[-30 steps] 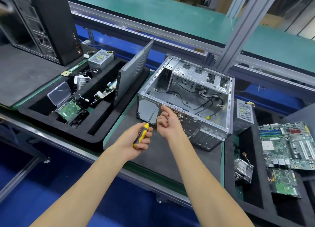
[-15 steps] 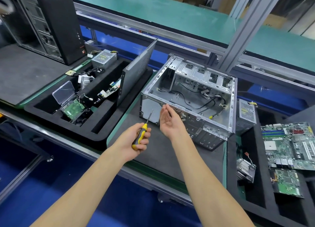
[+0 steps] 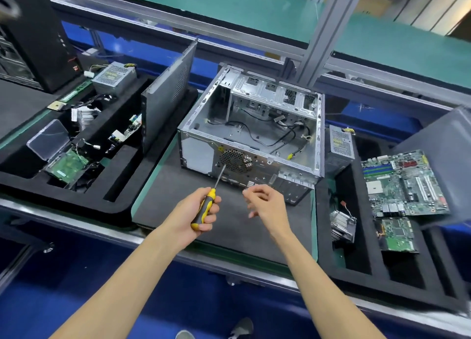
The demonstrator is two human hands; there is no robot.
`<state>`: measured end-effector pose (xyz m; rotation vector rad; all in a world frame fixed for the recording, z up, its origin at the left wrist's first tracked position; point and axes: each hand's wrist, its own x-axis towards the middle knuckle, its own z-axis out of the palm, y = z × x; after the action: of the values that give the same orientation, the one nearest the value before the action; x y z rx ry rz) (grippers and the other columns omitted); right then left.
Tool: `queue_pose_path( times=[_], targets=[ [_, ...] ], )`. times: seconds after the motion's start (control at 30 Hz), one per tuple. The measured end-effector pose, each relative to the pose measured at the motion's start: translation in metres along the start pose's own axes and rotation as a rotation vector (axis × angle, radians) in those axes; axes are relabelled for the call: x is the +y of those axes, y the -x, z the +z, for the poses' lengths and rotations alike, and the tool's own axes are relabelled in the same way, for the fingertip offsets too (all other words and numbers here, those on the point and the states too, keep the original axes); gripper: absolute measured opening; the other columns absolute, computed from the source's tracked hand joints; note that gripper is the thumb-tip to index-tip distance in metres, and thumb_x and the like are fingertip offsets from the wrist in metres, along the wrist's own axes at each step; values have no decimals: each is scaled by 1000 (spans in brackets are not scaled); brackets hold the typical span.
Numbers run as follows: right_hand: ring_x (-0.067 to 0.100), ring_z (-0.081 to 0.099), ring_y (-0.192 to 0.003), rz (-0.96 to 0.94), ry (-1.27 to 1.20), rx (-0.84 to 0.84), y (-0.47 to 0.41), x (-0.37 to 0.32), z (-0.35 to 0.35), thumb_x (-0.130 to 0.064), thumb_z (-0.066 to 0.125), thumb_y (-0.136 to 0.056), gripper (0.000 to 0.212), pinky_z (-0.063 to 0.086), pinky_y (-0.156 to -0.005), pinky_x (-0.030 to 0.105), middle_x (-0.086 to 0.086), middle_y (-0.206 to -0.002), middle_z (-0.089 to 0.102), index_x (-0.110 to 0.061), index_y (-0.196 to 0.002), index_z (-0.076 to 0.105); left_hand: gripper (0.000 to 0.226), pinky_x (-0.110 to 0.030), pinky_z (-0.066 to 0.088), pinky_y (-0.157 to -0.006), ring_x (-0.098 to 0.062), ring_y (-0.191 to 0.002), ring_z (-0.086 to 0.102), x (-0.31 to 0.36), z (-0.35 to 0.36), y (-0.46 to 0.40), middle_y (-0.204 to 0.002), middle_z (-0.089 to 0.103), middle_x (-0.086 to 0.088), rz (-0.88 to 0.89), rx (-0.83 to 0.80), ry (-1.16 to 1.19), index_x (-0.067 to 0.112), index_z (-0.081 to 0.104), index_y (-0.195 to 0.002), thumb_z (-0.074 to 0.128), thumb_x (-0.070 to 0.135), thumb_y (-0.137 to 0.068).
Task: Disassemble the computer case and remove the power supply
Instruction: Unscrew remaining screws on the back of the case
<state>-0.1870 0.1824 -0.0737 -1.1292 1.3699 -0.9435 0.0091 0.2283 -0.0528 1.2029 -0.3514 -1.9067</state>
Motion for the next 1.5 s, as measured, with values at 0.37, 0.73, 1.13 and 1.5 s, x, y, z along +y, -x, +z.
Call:
queue_pose_path(
  times=[0.37, 0.73, 1.13, 1.5],
  targets=[
    [12, 44, -84, -368, 775, 152, 33, 79, -66, -36, 75, -90, 10, 40, -75, 29, -14, -76, 53, -32, -98, 81, 33, -21, 29, -34, -12, -44, 42, -47, 51, -34, -61, 53, 0, -82, 42, -344, 9, 65, -90, 51, 37, -100],
    [19, 44, -76, -649, 1000, 320, 39, 102, -68, -35, 77, -89, 17, 38, -67, 34, -6, -78, 54, -28, -103, 81, 33, -21, 30, -34, -12, -45, 42, -55, 48, -35, -61, 53, 0, -92, 64, -319, 8, 65, -90, 52, 37, -100],
    [12, 47, -69, -890, 616, 193, 17, -16, -34, -21, 62, -97, 27, 44, -59, 29, -3, -71, 54, -8, -76, 71, 36, -23, 29, -40, -12, -45, 38, -36, 45, -19, -55, 47, 5, 200, 292, -461, 12, 63, -89, 45, 41, -103],
    [9, 57, -83, -640, 868, -156, -78, -129, -8, -29, 54, -103, 26, 49, -82, 30, 2, -97, 70, -15, -105, 75, 23, -34, 39, -54, -12, -51, 44, -23, 33, -16, -60, 49, 11, 519, 322, -753, 25, 50, -93, 47, 46, -100]
  ],
)
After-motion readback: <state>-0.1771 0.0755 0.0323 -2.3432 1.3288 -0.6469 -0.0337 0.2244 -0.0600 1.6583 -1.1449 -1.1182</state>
